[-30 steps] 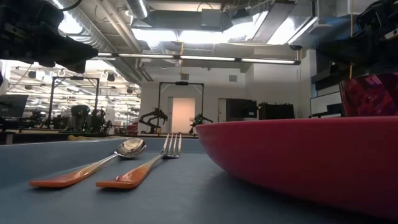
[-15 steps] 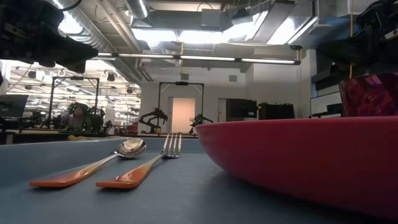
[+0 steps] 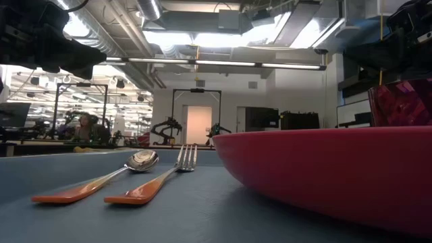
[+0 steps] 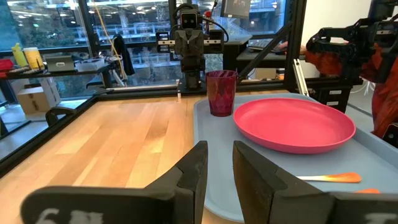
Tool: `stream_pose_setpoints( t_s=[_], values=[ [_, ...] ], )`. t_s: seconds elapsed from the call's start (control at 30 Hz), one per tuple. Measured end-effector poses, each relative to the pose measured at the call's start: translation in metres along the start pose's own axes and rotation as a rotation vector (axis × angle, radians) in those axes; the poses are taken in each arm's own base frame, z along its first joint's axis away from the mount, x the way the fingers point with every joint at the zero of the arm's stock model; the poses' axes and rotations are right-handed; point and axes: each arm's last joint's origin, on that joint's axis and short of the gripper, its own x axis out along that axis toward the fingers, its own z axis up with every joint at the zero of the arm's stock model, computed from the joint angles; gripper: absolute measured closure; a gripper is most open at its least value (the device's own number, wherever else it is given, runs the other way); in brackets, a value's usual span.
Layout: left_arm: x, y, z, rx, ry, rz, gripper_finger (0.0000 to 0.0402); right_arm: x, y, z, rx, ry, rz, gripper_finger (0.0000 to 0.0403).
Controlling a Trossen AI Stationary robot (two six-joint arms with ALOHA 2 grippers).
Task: Pick and place plate/cup/fork/spoon on tray
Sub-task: Return to Home Position
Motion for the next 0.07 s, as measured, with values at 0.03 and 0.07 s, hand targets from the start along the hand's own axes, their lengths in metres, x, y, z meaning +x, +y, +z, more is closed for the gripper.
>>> stream_pose_setpoints(
  t_s=[0.03,0.07],
  values=[
    [0.0,0.0,-0.0001,0.0,0.0,0.0,0.0333,0.0,0.0,0.0,0.0,0.0,0.0,0.037],
    [0.0,0.0,0.0,0.0,0.0,0.0,0.0333,0.0,0.0,0.0,0.0,0.0,0.0,0.037]
  ],
)
